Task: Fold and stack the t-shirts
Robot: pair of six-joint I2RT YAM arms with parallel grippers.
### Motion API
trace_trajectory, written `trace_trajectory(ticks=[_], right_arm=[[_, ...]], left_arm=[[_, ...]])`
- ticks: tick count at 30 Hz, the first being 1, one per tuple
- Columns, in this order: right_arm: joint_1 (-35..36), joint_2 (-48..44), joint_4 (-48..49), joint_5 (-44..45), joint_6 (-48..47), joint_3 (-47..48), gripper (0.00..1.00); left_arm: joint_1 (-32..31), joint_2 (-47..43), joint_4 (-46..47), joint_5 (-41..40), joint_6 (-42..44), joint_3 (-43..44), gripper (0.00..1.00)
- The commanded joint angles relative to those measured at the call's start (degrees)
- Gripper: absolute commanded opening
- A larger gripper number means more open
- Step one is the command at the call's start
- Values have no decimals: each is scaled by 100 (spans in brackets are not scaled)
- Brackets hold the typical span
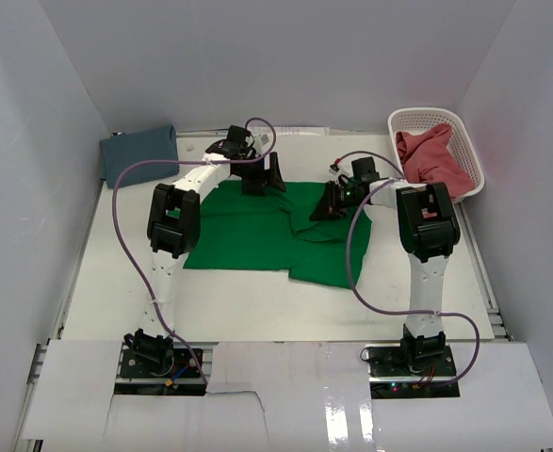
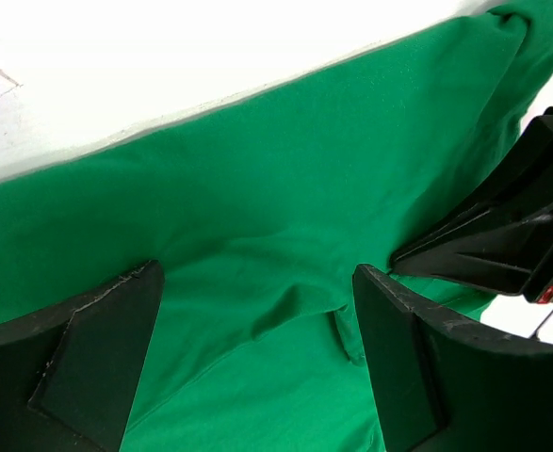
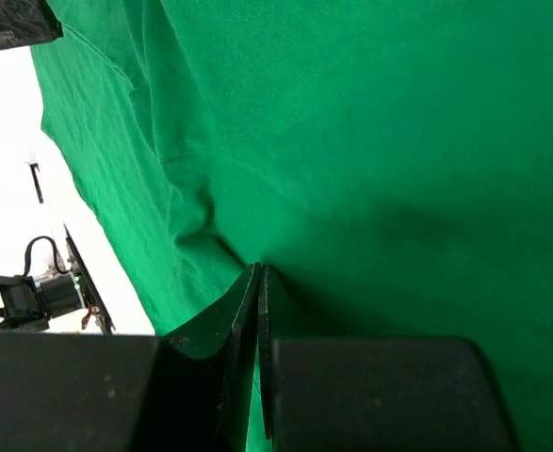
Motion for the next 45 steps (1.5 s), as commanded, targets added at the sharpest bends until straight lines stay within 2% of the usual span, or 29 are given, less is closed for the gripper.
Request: trace_trajectory(ticks=[1, 7, 20, 24, 26, 27, 29, 32, 33, 36, 41, 45], right_arm=[[-121, -132, 288, -139, -161, -213, 8], [-121, -607, 552, -394, 33, -758, 8], [63, -1301, 377, -807, 446, -1427, 8], [-68, -1617, 324, -201, 262, -1366, 9], [-121, -1601, 141, -148, 165, -1225, 21], [-139, -1540, -26, -87, 60, -1129, 40], [-148, -1478, -386, 220, -239, -874, 55], [-148, -1521, -502, 633, -450, -908, 65], [-148, -1521, -572, 704, -503, -908, 71], [-148, -1521, -634, 941, -661, -970, 75], [-148, -1469, -608, 1109, -776, -1005, 76], [-165, -1346, -625, 785, -679, -987, 70]], left_arm=[[24, -348, -430, -98, 147, 324, 93], [24, -295, -545, -97, 164, 518, 93], [24, -225, -554, -45, 155, 465, 93], [24, -251, -554, -45, 164, 412, 93], [24, -268, -554, -36, 173, 377, 93], [24, -286, -554, -36, 190, 342, 93], [24, -321, -554, -36, 199, 316, 93], [24, -321, -554, -10, 208, 307, 93], [24, -330, -563, 16, 208, 315, 93], [24, -295, -554, 34, 208, 333, 93], [24, -286, -554, 61, 208, 359, 93], [24, -295, -563, 61, 226, 351, 93]])
